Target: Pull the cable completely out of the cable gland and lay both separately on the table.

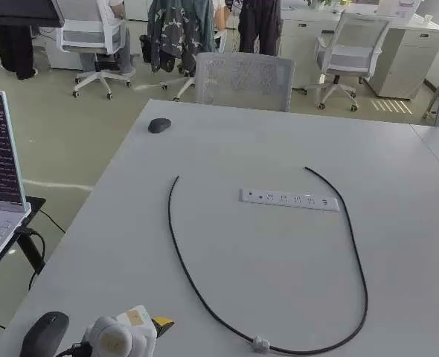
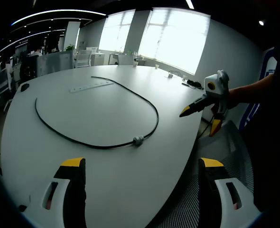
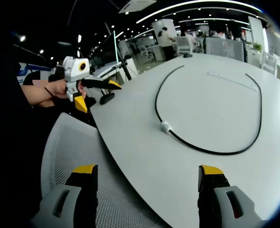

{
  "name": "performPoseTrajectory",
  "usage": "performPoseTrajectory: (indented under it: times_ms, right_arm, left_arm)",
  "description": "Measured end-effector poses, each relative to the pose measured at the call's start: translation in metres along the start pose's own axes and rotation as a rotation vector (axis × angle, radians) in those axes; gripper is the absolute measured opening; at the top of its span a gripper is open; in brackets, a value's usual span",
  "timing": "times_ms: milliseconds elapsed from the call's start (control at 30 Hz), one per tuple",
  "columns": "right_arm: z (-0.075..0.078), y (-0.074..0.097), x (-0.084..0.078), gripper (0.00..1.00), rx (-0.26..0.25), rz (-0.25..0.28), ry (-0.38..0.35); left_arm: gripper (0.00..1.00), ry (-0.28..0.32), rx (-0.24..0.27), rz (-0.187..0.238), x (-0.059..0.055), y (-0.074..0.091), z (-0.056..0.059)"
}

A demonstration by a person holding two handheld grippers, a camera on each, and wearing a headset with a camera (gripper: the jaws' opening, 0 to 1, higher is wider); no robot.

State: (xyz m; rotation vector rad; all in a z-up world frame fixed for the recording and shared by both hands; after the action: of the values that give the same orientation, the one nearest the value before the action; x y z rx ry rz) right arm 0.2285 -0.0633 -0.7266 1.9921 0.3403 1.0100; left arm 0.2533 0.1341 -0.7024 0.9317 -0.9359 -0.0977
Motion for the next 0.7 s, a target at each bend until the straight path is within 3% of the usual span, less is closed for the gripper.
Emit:
performPoseTrajectory:
  times_ms: [367,700]
  right_arm:
    - [0.0028,0.0047,-0.0034,0.86,0.000,0.020,-0.024]
    - [0.0058,0.0041,0.0023,0.88,-0.017,0.021,0.013]
  left_arm:
    - [0.99,-0.009,-0.012,-0.003,0.0020,-0.0030,0.0093]
    - [0.99,-0.004,-0.002,0.006,0.0022,-0.0015,0.0064]
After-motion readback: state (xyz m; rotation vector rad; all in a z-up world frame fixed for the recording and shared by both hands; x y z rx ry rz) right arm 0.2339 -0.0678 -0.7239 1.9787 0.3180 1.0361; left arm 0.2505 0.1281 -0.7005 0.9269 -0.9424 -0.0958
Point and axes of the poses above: the centre of the closed fingertips' face, and the gripper's own axes: y roughly backward along the fingers, z roughly to its right, x roughly out of its top, the point moved 1 cm from there along y, roughly backward along the fingers, and after that the axes turned 14 degrees about -z, right-handed, at the moved point
